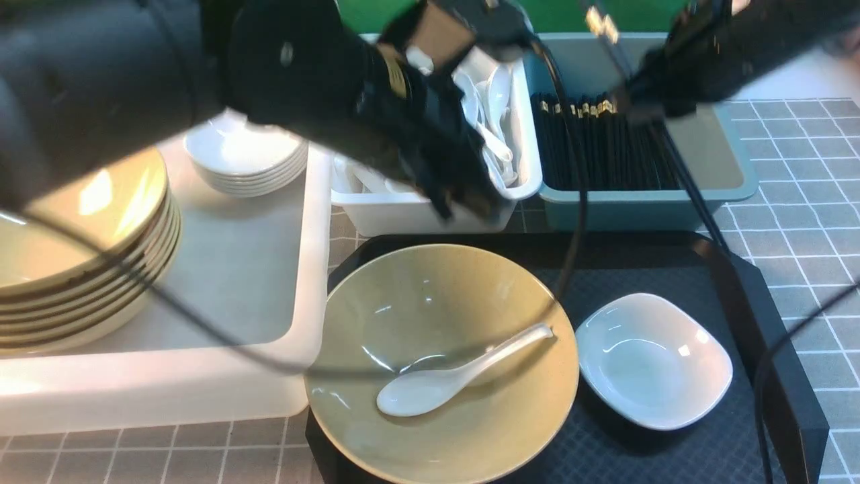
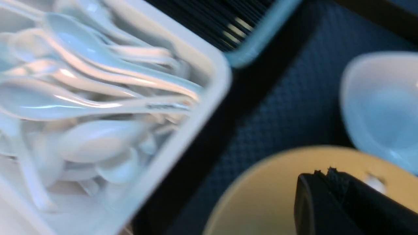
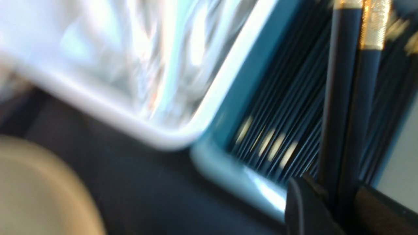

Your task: On grey table put chopsticks spoon bowls plates into blue grey white boxes.

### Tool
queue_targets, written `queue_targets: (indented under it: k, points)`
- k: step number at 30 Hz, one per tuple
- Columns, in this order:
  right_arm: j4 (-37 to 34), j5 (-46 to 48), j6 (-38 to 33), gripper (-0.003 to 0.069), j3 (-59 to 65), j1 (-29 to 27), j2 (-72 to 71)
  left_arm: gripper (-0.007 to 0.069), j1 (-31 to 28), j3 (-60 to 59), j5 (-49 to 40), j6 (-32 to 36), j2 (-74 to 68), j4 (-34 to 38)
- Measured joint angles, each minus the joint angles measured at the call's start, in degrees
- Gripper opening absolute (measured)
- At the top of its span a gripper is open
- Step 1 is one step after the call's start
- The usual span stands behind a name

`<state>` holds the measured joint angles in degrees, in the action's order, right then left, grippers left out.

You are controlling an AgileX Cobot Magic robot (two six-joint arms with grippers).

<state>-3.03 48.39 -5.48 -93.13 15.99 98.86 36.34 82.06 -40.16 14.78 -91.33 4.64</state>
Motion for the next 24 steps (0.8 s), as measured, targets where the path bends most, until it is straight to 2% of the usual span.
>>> queue_targets:
  k: [6,13,20,24]
  points:
    - [0.00,-6.42,4.71,0.0155,-12.69,-3.00,9.37,-0.0011,-5.33,6.32,3.72,3.35,-4.59,2.87]
    - [-0.19,-15.01,11.80,0.0155,-22.81,-6.24,22.35,-0.0011,-6.08,6.84,8.56,4.05,-4.86,3.63]
    - [-0.19,-14.66,16.22,0.0155,-25.70,-8.55,32.84,-0.0011,-6.08,6.84,6.87,4.05,-5.03,3.41]
    - [-0.19,-11.85,16.22,0.0200,-25.70,-8.62,35.63,-0.0011,-6.08,6.84,6.03,4.25,-5.52,3.41]
